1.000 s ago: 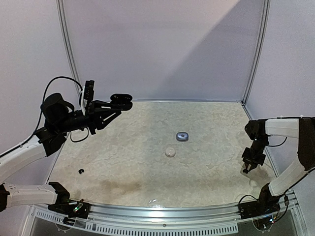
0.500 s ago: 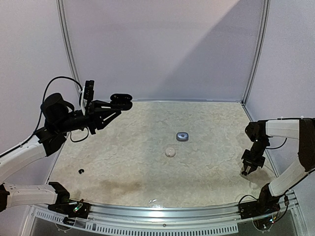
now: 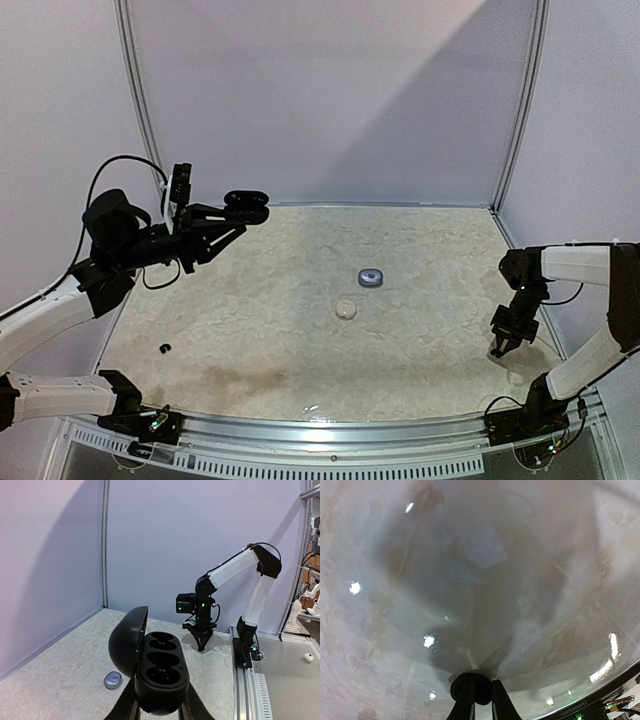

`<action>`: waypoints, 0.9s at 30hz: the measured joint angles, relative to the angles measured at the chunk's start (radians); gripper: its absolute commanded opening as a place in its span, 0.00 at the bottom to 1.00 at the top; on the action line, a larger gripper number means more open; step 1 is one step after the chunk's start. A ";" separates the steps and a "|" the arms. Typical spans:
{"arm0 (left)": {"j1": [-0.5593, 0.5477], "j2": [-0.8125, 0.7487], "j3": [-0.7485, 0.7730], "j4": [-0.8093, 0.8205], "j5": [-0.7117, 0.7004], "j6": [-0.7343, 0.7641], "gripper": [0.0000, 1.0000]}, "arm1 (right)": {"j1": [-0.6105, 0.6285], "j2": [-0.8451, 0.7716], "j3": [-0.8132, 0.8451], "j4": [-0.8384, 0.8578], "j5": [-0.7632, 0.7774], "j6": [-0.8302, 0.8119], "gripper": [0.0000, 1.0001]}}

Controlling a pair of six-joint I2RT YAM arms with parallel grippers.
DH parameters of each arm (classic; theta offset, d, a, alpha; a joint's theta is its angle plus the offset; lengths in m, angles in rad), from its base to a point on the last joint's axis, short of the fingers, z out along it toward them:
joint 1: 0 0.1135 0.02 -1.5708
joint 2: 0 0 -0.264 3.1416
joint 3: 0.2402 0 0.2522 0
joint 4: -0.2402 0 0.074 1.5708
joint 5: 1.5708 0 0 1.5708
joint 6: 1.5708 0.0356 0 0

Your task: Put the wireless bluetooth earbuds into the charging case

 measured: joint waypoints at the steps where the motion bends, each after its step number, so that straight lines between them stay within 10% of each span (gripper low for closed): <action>1: 0.000 0.000 0.000 0.000 0.000 0.000 0.00 | 0.000 -0.002 -0.001 0.000 0.000 0.000 0.05; 27: 0.000 0.017 0.000 0.010 -0.016 0.034 0.00 | 0.162 -0.145 0.097 0.000 0.071 0.018 0.00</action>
